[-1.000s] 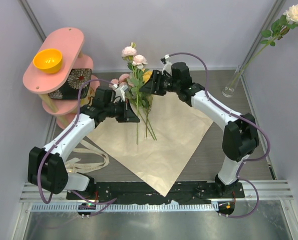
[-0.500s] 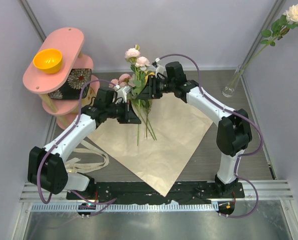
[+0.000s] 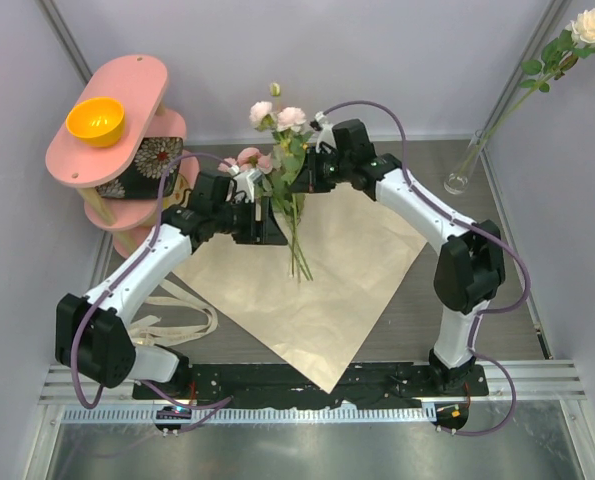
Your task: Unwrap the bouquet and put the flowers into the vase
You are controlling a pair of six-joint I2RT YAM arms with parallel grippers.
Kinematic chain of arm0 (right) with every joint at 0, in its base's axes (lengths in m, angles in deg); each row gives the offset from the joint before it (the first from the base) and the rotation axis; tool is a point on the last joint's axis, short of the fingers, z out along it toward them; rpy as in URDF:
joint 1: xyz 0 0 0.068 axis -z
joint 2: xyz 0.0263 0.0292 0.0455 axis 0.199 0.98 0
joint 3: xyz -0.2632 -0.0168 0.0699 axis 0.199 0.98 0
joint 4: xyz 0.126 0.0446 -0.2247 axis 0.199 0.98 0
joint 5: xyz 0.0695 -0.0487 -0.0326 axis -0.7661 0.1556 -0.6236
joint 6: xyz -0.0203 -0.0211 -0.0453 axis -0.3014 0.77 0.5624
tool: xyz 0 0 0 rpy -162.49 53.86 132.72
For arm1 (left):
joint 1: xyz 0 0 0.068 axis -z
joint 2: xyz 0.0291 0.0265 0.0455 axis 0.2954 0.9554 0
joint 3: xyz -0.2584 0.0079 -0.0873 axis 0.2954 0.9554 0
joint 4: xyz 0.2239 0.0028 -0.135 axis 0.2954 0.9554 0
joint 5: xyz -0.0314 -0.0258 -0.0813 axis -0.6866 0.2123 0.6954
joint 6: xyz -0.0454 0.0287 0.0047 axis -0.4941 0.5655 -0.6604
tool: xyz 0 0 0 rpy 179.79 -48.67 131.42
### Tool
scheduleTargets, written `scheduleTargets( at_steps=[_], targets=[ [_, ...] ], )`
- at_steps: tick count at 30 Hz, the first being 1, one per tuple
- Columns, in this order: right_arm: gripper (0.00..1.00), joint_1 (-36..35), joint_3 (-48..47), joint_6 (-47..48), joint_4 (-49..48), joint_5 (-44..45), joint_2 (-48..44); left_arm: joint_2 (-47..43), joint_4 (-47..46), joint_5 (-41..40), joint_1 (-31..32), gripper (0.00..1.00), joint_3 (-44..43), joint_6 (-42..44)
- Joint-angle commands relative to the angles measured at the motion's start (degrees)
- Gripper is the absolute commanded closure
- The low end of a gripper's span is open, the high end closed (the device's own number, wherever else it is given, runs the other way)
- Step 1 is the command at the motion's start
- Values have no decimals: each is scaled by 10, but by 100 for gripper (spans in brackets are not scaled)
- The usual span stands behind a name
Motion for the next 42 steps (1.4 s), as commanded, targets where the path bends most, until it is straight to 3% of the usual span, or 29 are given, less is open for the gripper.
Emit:
scheduleTargets(
  at_steps=[1, 2, 3, 6, 7, 9, 11, 18, 26, 42],
  targets=[
    [99, 11, -82, 121, 100, 325, -83, -35, 0, -38, 1, 31, -14, 12],
    [99, 11, -88, 137, 120, 397, -96, -42, -3, -41, 1, 16, -11, 12],
    [99, 10, -91, 172, 123, 500, -104, -50, -4, -50, 1, 15, -10, 12],
    [99, 11, -80, 242, 89, 640, -142, -54, -1, -61, 1, 15, -11, 12],
    [99, 11, -59, 309, 41, 698, -154, -54, 1, -60, 1, 15, -11, 13],
    [99, 11, -27, 390, -28, 712, -198, -53, 1, -56, 1, 14, -12, 12],
    [99, 12, 17, 484, -131, 717, -222, -52, -1, -49, 1, 15, -11, 11],
    [99, 122, -7, 558, -221, 611, -231, -52, -3, -35, 2, 15, -11, 7],
    [99, 251, -20, 568, -329, 517, -177, -45, -15, -19, 1, 14, -6, -2],
    [99, 315, -112, 520, -371, 471, -67, -27, -15, -6, 0, 14, -6, -2]
  ],
)
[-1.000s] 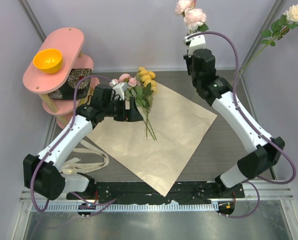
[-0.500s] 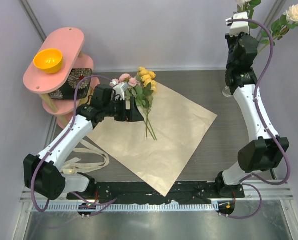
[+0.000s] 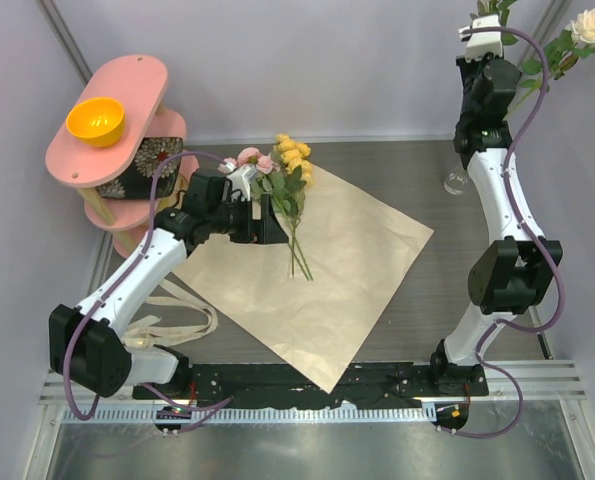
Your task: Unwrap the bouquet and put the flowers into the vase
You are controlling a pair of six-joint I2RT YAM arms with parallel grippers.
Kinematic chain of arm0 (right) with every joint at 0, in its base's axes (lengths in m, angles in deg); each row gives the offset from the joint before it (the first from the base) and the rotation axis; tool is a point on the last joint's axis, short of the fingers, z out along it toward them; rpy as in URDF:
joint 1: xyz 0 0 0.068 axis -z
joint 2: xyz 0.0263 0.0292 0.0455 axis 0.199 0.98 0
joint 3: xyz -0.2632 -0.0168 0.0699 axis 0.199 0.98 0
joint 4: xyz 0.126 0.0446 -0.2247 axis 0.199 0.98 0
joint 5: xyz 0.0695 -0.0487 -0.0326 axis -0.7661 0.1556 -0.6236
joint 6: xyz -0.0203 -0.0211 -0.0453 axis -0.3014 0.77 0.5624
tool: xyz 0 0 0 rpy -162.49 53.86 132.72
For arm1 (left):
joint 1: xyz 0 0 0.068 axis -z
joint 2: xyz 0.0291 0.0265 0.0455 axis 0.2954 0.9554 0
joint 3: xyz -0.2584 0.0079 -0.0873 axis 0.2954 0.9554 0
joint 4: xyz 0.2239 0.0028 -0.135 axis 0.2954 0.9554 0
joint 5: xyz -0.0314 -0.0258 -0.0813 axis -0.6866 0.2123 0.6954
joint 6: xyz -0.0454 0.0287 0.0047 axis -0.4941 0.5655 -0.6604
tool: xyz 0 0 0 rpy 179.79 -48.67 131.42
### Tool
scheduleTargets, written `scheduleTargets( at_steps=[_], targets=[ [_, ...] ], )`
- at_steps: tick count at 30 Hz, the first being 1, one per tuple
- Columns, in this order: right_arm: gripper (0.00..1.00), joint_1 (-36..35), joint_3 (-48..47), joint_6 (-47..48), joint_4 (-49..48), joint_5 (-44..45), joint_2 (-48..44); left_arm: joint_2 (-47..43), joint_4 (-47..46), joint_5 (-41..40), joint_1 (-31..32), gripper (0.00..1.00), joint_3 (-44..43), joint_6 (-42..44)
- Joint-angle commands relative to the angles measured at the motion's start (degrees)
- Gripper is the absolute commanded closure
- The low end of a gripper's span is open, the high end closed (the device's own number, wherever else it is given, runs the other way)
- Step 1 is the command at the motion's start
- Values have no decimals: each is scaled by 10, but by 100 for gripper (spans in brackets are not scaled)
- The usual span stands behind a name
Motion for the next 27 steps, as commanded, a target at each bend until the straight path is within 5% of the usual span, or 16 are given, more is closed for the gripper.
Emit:
scheduleTargets(
  at_steps=[1, 27],
  targets=[
    [99, 13, -37, -22, -65, -16, 4, 7, -17, 14, 0, 15, -5, 2],
    [99, 62, 114, -103, -172, -41, -18, 26, -14, 15, 0, 14, -3, 2]
  ],
)
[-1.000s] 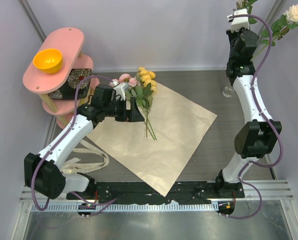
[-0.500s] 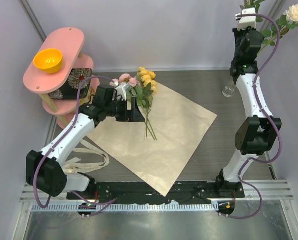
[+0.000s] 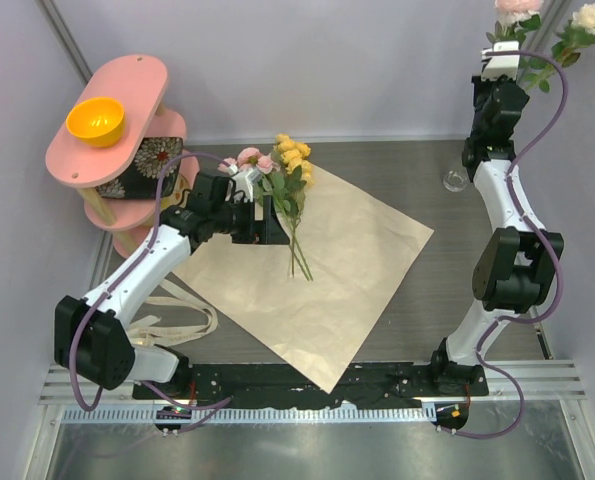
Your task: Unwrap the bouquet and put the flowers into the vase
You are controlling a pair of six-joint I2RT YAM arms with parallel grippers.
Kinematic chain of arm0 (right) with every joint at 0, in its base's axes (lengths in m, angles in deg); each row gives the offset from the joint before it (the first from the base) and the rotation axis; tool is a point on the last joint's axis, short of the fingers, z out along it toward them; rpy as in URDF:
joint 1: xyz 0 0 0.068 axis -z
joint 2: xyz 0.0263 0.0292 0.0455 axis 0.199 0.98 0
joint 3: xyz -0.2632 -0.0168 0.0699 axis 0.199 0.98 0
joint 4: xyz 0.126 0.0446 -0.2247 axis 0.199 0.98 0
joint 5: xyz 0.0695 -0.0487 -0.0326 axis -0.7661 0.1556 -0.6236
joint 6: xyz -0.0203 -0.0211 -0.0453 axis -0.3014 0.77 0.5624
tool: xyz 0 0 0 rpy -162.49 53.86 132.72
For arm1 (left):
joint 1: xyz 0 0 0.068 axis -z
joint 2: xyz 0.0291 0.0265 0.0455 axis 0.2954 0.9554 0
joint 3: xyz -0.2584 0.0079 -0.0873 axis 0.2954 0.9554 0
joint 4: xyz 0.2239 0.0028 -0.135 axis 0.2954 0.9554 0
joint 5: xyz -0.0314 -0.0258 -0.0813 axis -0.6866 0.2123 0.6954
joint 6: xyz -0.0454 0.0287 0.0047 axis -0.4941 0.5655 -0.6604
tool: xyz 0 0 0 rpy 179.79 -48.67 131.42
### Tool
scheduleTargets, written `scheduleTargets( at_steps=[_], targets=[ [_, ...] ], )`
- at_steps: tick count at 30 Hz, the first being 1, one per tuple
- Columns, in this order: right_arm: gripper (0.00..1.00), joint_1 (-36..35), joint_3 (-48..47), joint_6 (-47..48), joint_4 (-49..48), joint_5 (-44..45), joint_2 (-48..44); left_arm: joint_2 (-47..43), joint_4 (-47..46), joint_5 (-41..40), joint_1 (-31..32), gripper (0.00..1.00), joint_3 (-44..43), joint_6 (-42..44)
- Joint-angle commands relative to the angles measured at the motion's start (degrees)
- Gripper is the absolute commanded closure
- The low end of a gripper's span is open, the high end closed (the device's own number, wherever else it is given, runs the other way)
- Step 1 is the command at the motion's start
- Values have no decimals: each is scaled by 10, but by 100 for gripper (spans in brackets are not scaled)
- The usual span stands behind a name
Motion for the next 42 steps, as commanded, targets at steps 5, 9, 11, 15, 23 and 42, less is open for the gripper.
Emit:
scheduleTargets(
  at_steps=[5, 9, 11, 15, 23, 42],
  targets=[
    [99, 4, 34, -34, -19, -15, -54, 4, -14, 11, 0, 14, -4, 2],
    [99, 7, 44, -22, -37, -10, -51, 4, -14, 12, 0, 14, -5, 3],
    [99, 10, 44, -29, -38, -10, -46, 5, -13, 14, 0, 14, -4, 3],
    [98, 13, 60, -46, -60, -7, -41, 4, -12, 9, 0, 14, -5, 4],
    [92, 19, 112, -91, -112, -6, -36, 8, -11, 9, 0, 14, -5, 4],
    [84, 23, 201, -147, -189, 31, -41, 10, -11, 6, 0, 14, -5, 4]
  ],
)
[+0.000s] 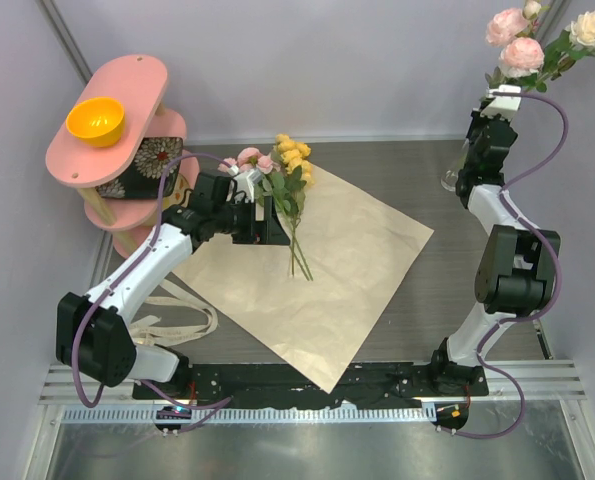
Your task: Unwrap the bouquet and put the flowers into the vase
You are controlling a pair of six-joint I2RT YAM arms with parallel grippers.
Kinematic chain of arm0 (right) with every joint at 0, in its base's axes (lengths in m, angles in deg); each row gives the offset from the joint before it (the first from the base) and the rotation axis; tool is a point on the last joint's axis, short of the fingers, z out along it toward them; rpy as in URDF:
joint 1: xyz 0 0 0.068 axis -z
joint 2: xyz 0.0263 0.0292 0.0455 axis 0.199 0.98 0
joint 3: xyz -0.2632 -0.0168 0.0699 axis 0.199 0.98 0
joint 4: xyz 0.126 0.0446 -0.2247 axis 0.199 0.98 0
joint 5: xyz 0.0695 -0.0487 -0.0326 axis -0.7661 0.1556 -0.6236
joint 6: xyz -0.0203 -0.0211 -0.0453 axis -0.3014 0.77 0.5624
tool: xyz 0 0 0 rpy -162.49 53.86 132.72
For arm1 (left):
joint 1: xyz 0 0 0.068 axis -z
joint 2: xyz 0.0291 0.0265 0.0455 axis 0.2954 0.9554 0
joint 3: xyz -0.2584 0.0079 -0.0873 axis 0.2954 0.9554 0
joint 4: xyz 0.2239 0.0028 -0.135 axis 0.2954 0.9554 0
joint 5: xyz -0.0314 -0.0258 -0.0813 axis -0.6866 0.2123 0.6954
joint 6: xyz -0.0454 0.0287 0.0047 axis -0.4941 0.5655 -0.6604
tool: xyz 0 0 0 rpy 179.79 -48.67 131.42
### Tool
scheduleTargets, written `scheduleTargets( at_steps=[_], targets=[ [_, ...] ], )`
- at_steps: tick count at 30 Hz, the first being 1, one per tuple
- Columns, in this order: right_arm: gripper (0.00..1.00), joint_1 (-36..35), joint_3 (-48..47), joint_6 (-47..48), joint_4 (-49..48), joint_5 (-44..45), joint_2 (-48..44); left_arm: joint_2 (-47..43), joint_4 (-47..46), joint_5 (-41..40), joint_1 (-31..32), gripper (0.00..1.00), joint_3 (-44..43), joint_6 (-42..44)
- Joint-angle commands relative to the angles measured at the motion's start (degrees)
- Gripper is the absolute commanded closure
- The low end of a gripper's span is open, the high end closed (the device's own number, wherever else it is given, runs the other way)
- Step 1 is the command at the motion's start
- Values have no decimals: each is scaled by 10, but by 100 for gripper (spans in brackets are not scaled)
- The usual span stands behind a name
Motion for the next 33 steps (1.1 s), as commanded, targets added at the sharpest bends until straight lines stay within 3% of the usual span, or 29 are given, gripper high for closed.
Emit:
scheduleTargets(
  at_steps=[1, 6, 12, 15, 20, 24, 33],
  targets=[
    [82, 0, 11, -25, -55, 18, -26, -1, -10, 5, 0, 14, -5, 5],
    [68, 1, 17, -23, -43, 20, -31, -2, -10, 5, 0, 14, -5, 4],
    [60, 1, 22, -25, -19, 36, -46, -7, -10, 11, 0, 14, -5, 3],
    [60, 1, 19, -35, -1, 37, -56, -8, -11, 15, 0, 14, -5, 2],
    [68, 0, 4, -53, 26, 45, -61, -11, -12, 18, 0, 14, -5, 0],
    [60, 2, -21, -79, 71, 60, -56, -15, -13, 16, 0, 14, -4, 2],
    [53, 2, -60, -118, 181, 107, -64, -14, -13, 20, 1, 14, -4, 0]
  ],
)
